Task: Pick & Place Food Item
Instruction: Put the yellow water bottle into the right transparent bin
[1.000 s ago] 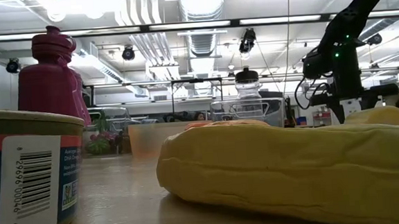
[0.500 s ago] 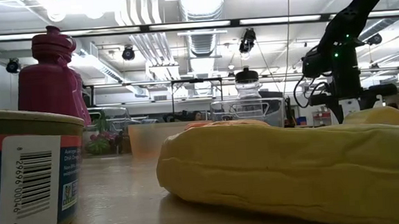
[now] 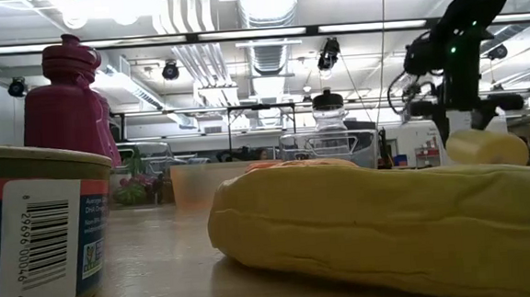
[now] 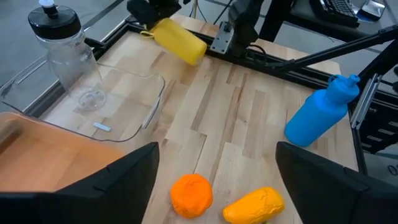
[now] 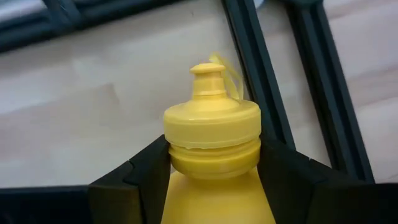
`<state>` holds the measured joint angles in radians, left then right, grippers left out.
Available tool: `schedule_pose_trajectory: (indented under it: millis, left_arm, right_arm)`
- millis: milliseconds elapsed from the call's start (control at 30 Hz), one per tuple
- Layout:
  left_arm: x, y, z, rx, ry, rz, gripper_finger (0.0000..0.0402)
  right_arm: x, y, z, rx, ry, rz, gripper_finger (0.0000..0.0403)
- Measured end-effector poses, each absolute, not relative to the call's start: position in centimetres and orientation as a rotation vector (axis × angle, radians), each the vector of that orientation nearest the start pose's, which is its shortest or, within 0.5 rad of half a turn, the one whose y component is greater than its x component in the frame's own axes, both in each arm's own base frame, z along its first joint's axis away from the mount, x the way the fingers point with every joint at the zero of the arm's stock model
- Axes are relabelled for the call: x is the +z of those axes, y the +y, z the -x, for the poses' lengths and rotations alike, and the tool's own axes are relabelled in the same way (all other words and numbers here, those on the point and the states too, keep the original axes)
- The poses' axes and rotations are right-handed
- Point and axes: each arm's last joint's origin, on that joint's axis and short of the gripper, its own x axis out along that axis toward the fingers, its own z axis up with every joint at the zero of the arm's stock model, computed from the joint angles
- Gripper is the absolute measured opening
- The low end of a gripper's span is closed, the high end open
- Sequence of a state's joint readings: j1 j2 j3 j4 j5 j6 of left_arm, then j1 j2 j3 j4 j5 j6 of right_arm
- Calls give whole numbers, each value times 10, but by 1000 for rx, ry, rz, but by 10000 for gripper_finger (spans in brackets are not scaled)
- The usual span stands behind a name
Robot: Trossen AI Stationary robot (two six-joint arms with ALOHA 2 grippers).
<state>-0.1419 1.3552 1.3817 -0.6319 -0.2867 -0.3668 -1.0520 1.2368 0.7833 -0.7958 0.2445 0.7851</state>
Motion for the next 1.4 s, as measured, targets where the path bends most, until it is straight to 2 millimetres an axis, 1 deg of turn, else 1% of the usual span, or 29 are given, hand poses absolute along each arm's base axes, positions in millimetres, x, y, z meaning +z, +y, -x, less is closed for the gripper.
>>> schedule_pose_trajectory:
  millis: [267, 533, 733, 933, 1200, 1400]
  left_arm:
    - [374, -32, -284, 246, 555, 227, 315]
    - [374, -32, -284, 246, 551, 232, 324]
    - [374, -32, -284, 247, 550, 233, 332]
    - [374, -32, -284, 247, 550, 234, 336]
    - [375, -32, -284, 258, 539, 233, 326]
    - [375, -31, -285, 268, 537, 232, 319]
  right_arm:
    - [242, -164, -94, -1566, 582, -956, 201]
    - [273, -146, -93, -1456, 380, -821, 201]
    - [294, -139, -106, -1316, 220, -694, 201]
    - [314, -132, -121, -1189, 125, -540, 201]
    - [338, -121, -141, -1024, 12, -384, 201]
    - [351, -110, -152, -865, -60, -292, 201]
